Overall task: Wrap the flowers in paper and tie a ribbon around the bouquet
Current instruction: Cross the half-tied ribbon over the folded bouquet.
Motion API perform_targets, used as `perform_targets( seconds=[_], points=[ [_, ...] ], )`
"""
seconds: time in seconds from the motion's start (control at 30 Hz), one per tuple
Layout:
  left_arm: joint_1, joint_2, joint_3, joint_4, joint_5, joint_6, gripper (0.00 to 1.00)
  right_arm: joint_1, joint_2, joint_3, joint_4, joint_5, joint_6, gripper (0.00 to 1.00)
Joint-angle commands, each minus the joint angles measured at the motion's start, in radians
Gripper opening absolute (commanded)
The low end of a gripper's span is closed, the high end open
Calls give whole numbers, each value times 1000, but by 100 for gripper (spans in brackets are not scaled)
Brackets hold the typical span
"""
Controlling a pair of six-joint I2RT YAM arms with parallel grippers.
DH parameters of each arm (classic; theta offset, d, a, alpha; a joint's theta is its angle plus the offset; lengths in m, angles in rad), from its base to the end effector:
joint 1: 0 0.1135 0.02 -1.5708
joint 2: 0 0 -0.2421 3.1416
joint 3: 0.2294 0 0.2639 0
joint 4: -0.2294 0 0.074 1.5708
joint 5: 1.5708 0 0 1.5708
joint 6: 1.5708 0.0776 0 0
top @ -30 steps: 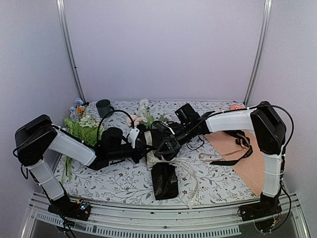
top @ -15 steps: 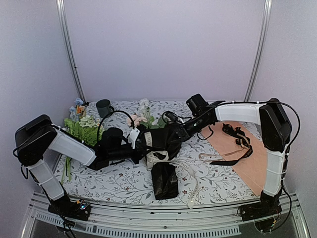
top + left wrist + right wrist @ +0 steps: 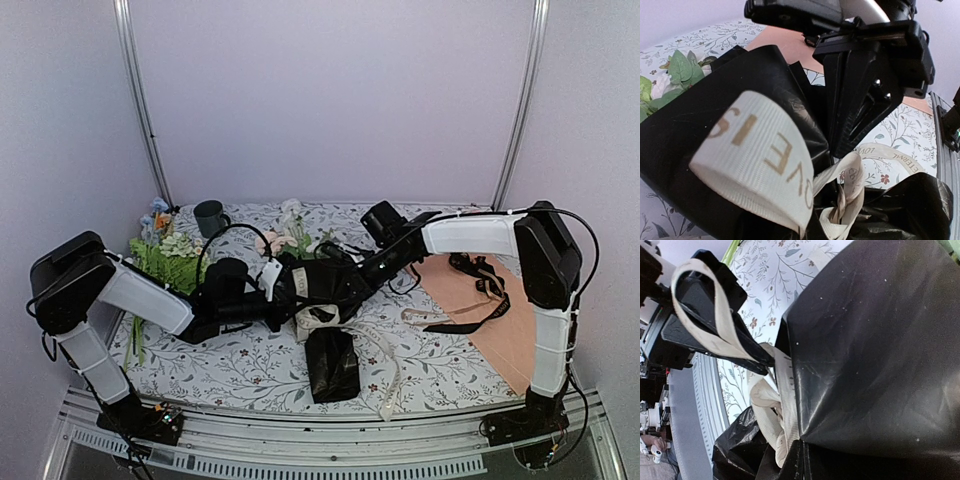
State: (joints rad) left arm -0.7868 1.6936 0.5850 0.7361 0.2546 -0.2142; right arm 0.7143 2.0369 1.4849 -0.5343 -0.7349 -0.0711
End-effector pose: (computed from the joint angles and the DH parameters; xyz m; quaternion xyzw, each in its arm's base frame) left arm 0.2381 -0.2665 0.0963 0.3000 0.7656 -0.3604 0.4405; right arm 0.2986 0.3278 0.1297 -0.4263 0.8041 0.4016 0.1022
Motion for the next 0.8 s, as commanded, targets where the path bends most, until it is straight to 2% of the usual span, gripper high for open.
perform_targets(
  seconds=[0.0,0.23,0.3,0.37,0.6,0.77],
  points=[
    [12,-13,-8,10,16,-3,0,9,29,5,-13,110,18,0],
    [12,-14,-13,11,18,-4,0,52,60,24,-44,68,-32,2],
    [11,-15,-13,10,21,-4,0,59,64,23,-52,-21,-53,3],
    [12,-15,-14,9,23,-5,0,64,58,19,-33,-133,-64,5],
    [12,-11,-11,10,23,-6,0,70,103,29,67,-227,-33,7],
    [14,-11,-14,10,20,-11,0,70,122,23,135,-232,5,9]
  ],
)
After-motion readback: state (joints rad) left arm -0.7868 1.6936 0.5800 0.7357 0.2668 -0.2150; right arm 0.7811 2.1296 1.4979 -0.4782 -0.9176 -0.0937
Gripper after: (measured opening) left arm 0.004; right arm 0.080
